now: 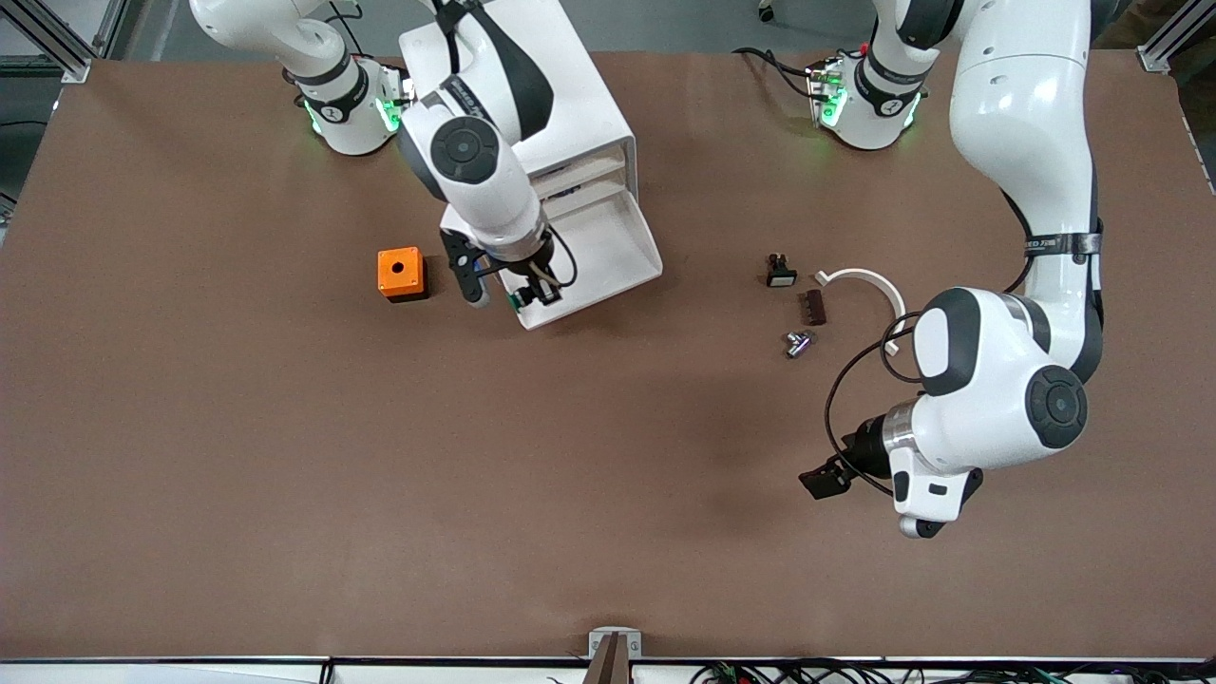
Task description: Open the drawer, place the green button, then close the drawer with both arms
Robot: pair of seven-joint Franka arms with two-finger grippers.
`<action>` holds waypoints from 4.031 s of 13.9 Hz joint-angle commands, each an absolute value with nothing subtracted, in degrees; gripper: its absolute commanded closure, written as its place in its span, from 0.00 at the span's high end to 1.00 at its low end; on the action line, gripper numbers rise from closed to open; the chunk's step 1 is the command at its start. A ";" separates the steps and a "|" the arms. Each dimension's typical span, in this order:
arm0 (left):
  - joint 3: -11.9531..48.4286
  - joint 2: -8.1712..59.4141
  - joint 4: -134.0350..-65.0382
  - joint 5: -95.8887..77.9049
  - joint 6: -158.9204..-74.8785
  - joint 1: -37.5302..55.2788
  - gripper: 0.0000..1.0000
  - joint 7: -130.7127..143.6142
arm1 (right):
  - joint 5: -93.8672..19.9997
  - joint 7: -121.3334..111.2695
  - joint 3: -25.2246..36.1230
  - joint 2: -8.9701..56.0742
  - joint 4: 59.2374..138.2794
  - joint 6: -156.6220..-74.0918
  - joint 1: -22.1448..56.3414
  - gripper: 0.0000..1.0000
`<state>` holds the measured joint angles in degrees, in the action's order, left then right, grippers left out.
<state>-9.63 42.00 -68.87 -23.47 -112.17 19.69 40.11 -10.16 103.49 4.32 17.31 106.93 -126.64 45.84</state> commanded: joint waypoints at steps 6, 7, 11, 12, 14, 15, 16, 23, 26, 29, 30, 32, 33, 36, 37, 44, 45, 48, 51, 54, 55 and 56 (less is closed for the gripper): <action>-12.57 40.34 -70.40 -22.50 -112.06 21.89 1.00 39.38 | -11.07 111.35 5.10 22.58 106.08 -129.02 52.02 0.00; -12.39 39.38 -70.57 -22.33 -112.06 21.36 1.00 38.59 | -11.07 112.14 5.10 23.28 106.00 -129.02 52.73 0.00; -12.22 38.32 -71.37 -22.50 -111.80 21.36 1.00 35.68 | -10.99 113.91 5.10 25.66 106.00 -129.90 54.40 0.00; -12.22 38.32 -71.37 -22.50 -111.80 21.62 1.00 35.94 | -10.99 113.99 5.18 26.01 106.00 -130.42 54.58 0.00; -12.13 38.32 -71.37 -22.50 -111.80 21.80 1.00 36.30 | -10.99 113.99 5.18 26.63 105.91 -131.22 54.49 0.00; -12.13 38.32 -71.37 -22.50 -111.80 21.88 1.00 36.47 | -10.99 113.99 5.19 26.89 105.56 -131.39 54.49 0.00; -12.13 38.32 -71.37 -22.59 -111.80 21.88 1.00 36.65 | -10.99 113.99 5.19 26.89 105.38 -131.40 54.49 0.00; -12.04 38.93 -71.54 -21.89 -111.88 24.86 1.00 43.33 | -11.16 116.45 5.10 26.89 104.33 -131.04 54.84 0.00; -12.04 39.11 -73.47 -15.93 -111.97 28.46 1.00 43.51 | -11.07 116.46 5.10 26.98 104.33 -131.13 55.37 0.00; -11.95 39.20 -75.41 -12.57 -111.97 32.33 1.00 43.51 | -11.16 116.46 5.18 27.51 104.15 -131.22 56.07 0.00; -12.04 39.37 -76.02 -12.48 -111.97 33.56 1.00 43.59 | -11.16 116.54 5.10 27.60 103.98 -131.22 56.16 0.00; -11.95 39.64 -75.94 -12.57 -112.06 35.50 1.00 44.12 | -11.16 116.54 5.10 28.56 103.45 -131.31 56.25 0.00; -11.95 39.64 -76.02 -12.57 -112.06 36.73 1.00 44.99 | -11.16 116.54 5.10 29.26 102.75 -131.22 56.34 0.00; -11.69 40.69 -76.03 -12.83 -112.15 39.72 1.00 47.98 | -11.16 116.54 5.10 30.23 101.52 -131.22 56.34 0.00; -11.69 40.95 -76.03 -12.57 -112.15 39.99 1.00 49.21 | -11.16 116.63 5.10 30.23 101.25 -131.05 56.34 0.00; -11.69 41.31 -76.55 -12.57 -112.06 39.64 1.00 50.36 | -10.90 116.54 5.19 30.67 101.16 -130.69 56.25 0.00; -11.78 41.31 -76.55 -12.57 -112.06 39.64 1.00 50.54 | -10.81 116.63 5.19 30.67 101.25 -130.61 56.16 0.00; -11.78 42.01 -76.55 -12.48 -112.06 39.73 1.00 51.50 | -10.81 116.54 5.27 30.76 101.25 -130.61 55.99 0.00; -11.78 42.01 -76.55 -12.39 -112.06 39.73 1.00 51.50 | -10.72 116.63 5.27 30.76 101.25 -130.17 56.07 0.00; -11.78 41.92 -76.64 -12.39 -111.97 39.73 1.00 51.59 | -10.64 116.37 5.27 30.67 101.07 -130.08 56.25 1.00; -11.69 41.84 -76.64 -12.48 -111.89 39.64 1.00 51.68 | -10.55 116.02 5.27 30.67 100.64 -129.30 56.16 1.00; -11.69 41.92 -76.64 -12.48 -111.88 39.46 1.00 51.68 | -10.46 115.84 5.27 30.67 99.16 -126.94 56.16 1.00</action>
